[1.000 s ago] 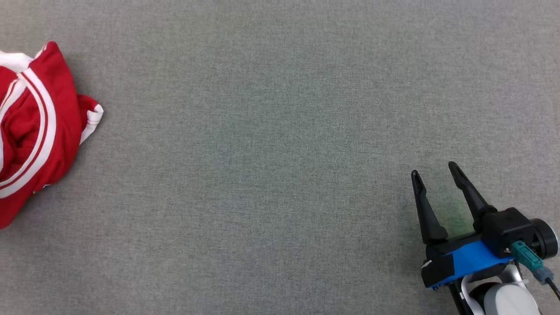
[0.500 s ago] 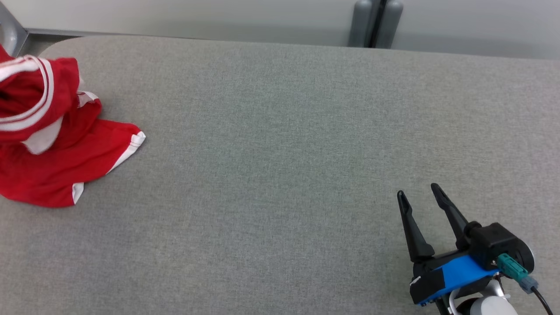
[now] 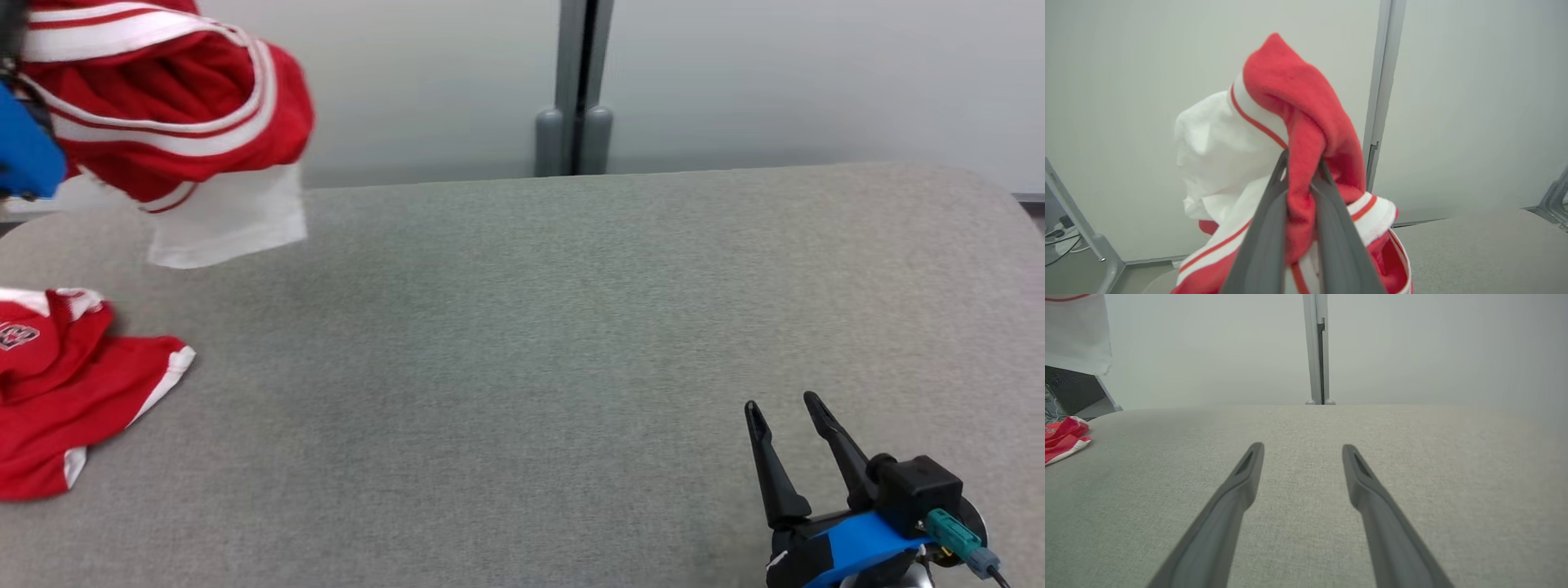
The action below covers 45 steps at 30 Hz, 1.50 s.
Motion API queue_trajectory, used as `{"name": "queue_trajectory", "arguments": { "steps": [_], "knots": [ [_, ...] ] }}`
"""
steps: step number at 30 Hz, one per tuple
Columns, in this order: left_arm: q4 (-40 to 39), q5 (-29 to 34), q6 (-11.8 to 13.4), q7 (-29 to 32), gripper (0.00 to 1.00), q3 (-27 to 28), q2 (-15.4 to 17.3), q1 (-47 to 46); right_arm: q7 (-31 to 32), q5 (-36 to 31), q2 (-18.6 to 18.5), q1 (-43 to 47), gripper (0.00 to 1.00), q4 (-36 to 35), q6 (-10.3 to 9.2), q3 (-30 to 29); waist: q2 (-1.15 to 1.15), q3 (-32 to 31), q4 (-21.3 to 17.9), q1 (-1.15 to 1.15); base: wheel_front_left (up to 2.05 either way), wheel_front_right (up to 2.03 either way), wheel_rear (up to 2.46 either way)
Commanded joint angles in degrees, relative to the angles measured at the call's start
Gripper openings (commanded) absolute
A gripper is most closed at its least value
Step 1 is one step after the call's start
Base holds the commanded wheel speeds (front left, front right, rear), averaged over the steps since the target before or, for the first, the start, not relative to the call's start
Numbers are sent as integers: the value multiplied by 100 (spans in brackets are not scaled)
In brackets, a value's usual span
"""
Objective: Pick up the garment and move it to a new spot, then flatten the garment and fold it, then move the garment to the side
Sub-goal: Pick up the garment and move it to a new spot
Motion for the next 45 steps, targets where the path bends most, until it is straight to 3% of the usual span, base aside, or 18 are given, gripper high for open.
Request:
{"name": "queue_trajectory", "arguments": {
  "steps": [1, 9, 17, 26, 27, 28, 29, 36, 45],
  "knots": [
    [-153, -94, -20, 45, 0, -118, -171, -92, -39, 20, -28, 98, 100, 13, 1, -40, 1, -271, -410, 1, 0, 0, 0],
    [-338, -237, -48, 109, 0, -573, -630, 62, -45, 69, -28, 78, 100, -9, 1, -48, 1, -246, -1085, 1, 0, 0, 0],
    [-2, -245, 27, -184, 0, -987, -1153, 683, -103, 184, -27, -45, 100, -17, 1, 17, 1, -36, -1749, 1, 0, 0, 0],
    [1067, -117, 301, -685, 0, -1200, -1461, 1669, -262, 363, -26, -136, 100, 139, 1, 46, 1, 202, -1947, 1, 0, 0, 0],
    [1179, -65, 311, -776, 18, -1238, -1503, 1712, -271, 364, -26, -157, 100, 158, 1, 39, 1, 207, -1915, 1, 0, 0, 0],
    [1289, -61, 308, -904, 55, -1276, -1597, 1765, -281, 356, -25, -170, 100, 178, 1, 6, 1, 207, -1863, 1, 0, 0, 0],
    [1392, -136, 301, -1015, 100, -1261, -1706, 1849, -290, 342, -26, -178, 100, 195, 1, -6, 1, 204, -1820, 1, 0, 0, 0],
    [1750, -284, 274, -1630, 100, -1266, -2156, 2185, -261, 309, -27, -115, 100, 201, 1, -142, 1, 96, -1377, 1, 0, 0, 0],
    [1316, -207, 480, -2456, 100, -1097, -2253, 2792, -157, 208, -28, 26, 100, 110, 1, -267, 1, -90, -827, 1, 0, 0, 0]
  ]
}}
